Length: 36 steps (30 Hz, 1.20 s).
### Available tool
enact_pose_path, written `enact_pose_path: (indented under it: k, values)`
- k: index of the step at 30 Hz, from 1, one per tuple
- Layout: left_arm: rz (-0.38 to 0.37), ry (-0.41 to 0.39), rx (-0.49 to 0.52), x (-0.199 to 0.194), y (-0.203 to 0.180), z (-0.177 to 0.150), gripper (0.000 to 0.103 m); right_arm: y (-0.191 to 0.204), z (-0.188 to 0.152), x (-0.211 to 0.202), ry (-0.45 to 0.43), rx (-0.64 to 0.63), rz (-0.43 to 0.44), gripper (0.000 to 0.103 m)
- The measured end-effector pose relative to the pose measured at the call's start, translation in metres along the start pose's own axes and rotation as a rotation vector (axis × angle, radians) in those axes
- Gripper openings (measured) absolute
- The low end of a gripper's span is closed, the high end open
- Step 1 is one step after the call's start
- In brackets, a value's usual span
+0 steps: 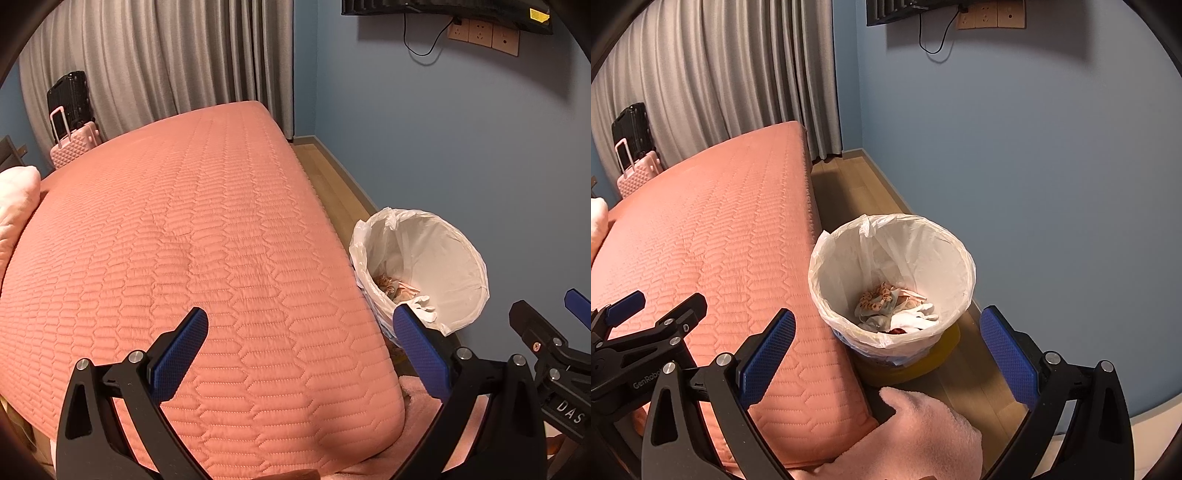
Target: Collect trash
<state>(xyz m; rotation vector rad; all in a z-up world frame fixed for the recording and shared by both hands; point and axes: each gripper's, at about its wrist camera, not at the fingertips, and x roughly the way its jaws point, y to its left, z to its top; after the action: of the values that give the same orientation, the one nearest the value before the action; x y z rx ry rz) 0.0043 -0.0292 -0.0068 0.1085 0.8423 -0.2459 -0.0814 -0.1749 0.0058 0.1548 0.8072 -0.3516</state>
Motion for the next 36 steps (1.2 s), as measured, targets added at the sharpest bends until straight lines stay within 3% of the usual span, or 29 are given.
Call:
enact_pose_path:
  k: [36]
  values:
    - [0.014,-0.012,0.005,-0.0014,-0.0104,-0.0023,0.096,-0.0047,-0.0046,0.0022,0.005,0.009,-0.009,0.098]
